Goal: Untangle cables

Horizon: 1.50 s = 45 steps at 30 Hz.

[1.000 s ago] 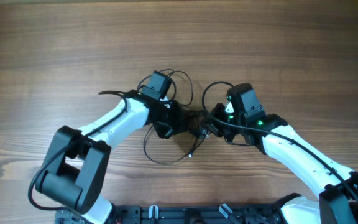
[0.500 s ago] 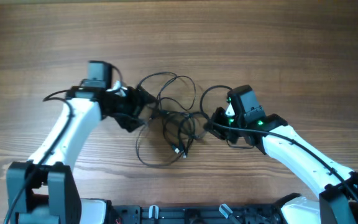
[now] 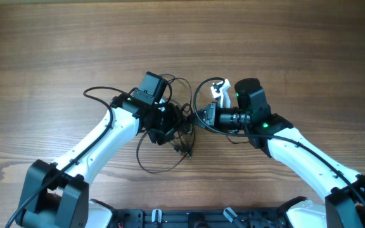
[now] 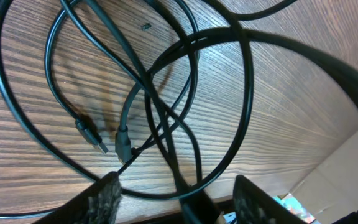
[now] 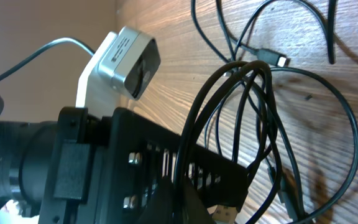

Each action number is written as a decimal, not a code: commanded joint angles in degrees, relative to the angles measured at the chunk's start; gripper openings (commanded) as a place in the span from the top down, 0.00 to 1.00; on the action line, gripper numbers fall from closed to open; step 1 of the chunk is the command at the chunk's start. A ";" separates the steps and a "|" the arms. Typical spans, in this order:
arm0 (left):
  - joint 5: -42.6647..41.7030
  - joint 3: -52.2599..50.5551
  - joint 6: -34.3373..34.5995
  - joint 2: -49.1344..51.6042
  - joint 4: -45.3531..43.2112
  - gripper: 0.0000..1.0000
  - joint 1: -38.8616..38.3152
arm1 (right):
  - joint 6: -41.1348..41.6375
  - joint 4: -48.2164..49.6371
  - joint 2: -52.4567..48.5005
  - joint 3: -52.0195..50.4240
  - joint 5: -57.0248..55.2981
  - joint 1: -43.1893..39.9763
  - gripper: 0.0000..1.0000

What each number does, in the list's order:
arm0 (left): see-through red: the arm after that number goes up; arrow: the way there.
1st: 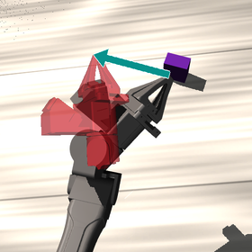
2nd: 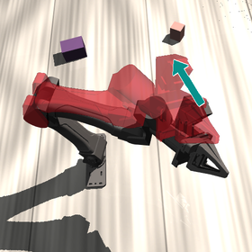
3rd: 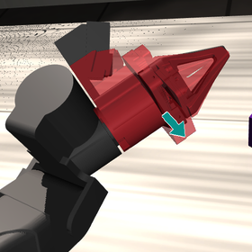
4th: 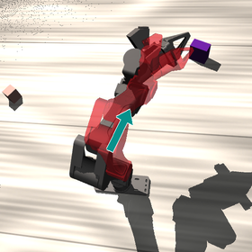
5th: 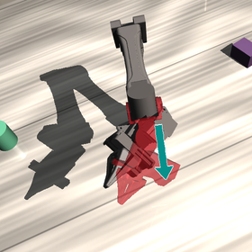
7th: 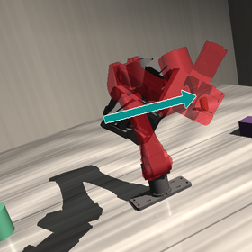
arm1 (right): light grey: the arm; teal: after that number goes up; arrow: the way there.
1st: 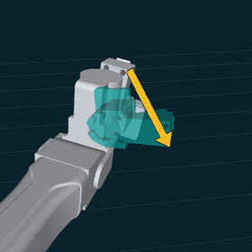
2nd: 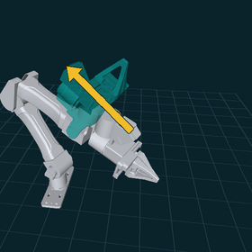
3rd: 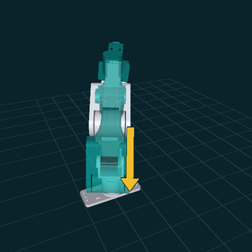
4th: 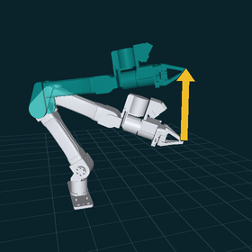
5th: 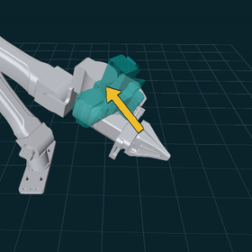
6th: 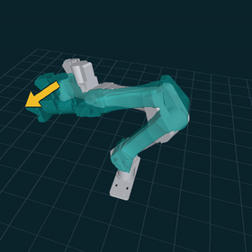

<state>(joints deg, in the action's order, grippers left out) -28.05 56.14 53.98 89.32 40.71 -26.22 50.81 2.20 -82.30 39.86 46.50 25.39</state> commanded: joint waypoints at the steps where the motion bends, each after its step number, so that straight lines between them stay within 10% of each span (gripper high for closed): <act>1: 0.94 -0.11 0.98 -0.37 -0.42 0.49 -0.33 | -1.05 0.42 0.02 0.52 3.19 0.04 0.96; 7: 0.94 -0.11 0.92 -0.37 -0.39 0.96 -0.31 | -1.09 0.50 0.02 0.52 3.39 0.04 0.96; 15: 20.81 -0.09 -0.70 -0.52 8.11 0.96 8.22 | 0.35 -4.20 0.02 0.52 -1.97 0.04 0.96; 18: 10.21 -0.09 -8.22 -1.60 7.87 0.96 19.50 | 0.20 -6.08 0.02 0.52 -3.15 0.04 0.95; 19: 3.30 -0.09 -12.02 -1.57 6.71 0.89 20.96 | 0.15 -5.46 0.02 0.52 -2.49 0.04 0.96; 21: -0.39 -0.11 -14.67 -1.57 5.99 0.41 20.06 | -2.60 0.02 0.02 0.52 5.03 0.04 0.96; 23: -0.48 -0.11 -14.60 -1.55 5.84 0.27 16.72 | -1.22 11.98 0.02 0.52 15.87 0.04 0.96; 27: -5.73 -0.11 -14.62 -1.55 3.72 0.26 10.99 | 3.82 25.20 0.02 0.52 19.28 0.04 0.96; 45: -18.27 -0.11 -17.62 -1.57 -1.46 0.39 10.36 | 3.19 12.22 0.00 0.52 7.87 0.02 0.96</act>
<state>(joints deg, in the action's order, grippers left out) -43.13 56.10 37.89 88.88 39.22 -17.23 54.54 12.99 -82.39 40.05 55.35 25.19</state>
